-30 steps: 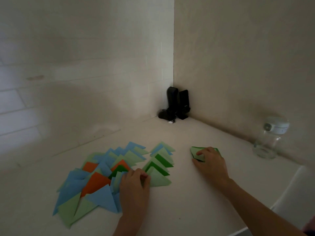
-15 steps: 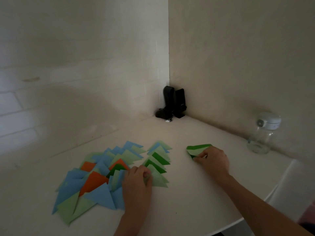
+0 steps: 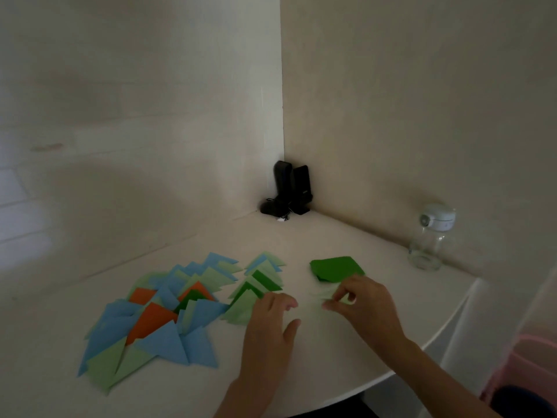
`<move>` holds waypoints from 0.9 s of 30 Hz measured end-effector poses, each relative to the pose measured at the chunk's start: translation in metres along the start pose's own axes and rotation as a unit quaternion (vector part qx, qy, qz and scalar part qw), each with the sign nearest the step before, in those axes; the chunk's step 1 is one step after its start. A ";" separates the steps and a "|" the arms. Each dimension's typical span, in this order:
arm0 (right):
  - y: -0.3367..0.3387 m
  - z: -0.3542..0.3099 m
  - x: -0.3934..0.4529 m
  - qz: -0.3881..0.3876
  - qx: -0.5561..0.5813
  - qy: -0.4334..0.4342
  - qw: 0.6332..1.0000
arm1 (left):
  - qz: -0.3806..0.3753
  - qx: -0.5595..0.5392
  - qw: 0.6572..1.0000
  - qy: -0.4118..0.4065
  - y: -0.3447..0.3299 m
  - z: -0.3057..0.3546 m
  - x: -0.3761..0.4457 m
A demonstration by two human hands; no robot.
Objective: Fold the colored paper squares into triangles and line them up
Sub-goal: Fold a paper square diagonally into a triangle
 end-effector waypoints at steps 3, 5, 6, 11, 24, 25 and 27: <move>-0.013 0.007 -0.023 -0.045 -0.013 -0.019 0.999 | -0.033 -0.027 0.999 -0.016 -0.014 0.007 -0.011; -0.021 0.012 -0.033 -0.075 -0.010 -0.035 0.997 | -0.056 -0.036 0.997 -0.030 -0.022 0.008 -0.018; -0.025 0.015 -0.036 -0.087 -0.006 -0.041 0.995 | -0.062 -0.038 0.997 -0.036 -0.026 0.007 -0.020; -0.030 0.024 -0.043 -0.108 0.016 -0.059 0.992 | -0.070 -0.047 0.995 -0.045 -0.036 0.000 -0.023; -0.031 0.022 -0.037 -0.173 0.056 0.003 0.983 | -0.069 -0.020 0.996 -0.050 -0.046 -0.001 -0.014; -0.032 0.023 -0.037 -0.161 0.053 -0.008 0.985 | -0.066 -0.018 0.997 -0.048 -0.046 0.000 -0.014; -0.032 0.025 -0.039 -0.139 0.043 -0.027 0.989 | -0.060 -0.018 0.997 -0.037 -0.047 0.000 -0.013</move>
Point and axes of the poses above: each hand's wrist, its own x-axis towards the middle knuckle, its own y-axis out of the back of the hand, z = x × y, the point moved 8 cm from there along x, towards the middle knuckle, and after that the axes turned 12 degrees about z, right-handed, at the moved point
